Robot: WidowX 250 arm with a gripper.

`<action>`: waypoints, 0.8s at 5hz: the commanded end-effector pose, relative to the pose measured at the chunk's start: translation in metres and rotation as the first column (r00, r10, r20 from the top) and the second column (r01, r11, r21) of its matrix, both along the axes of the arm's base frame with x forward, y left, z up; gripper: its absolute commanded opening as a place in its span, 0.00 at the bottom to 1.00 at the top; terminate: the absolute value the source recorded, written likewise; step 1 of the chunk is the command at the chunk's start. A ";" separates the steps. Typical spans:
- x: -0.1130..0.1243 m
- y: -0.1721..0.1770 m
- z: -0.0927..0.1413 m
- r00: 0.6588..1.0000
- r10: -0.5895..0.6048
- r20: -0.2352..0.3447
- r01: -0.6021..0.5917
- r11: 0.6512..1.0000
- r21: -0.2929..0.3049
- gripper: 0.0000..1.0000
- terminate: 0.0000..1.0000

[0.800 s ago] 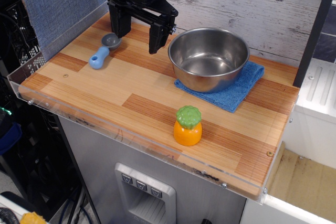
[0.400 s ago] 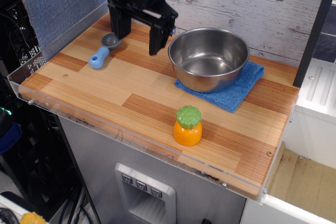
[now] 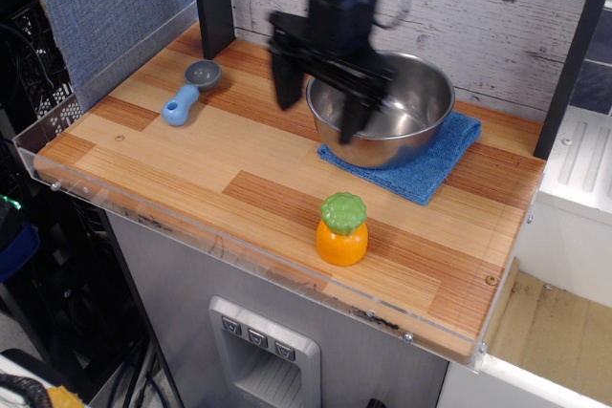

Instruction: Place the pepper jar next to the pan

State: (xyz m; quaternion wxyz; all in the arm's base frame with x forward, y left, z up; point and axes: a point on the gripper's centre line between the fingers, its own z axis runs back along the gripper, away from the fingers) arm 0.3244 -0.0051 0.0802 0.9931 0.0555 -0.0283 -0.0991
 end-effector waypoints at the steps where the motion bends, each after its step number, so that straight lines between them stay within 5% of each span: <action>1: -0.005 -0.043 0.005 0.994 -0.109 0.023 0.109 0.994 -0.020 1.00 0.00; 4: -0.016 -0.053 -0.044 0.975 -0.166 -0.151 0.170 0.985 0.016 1.00 0.00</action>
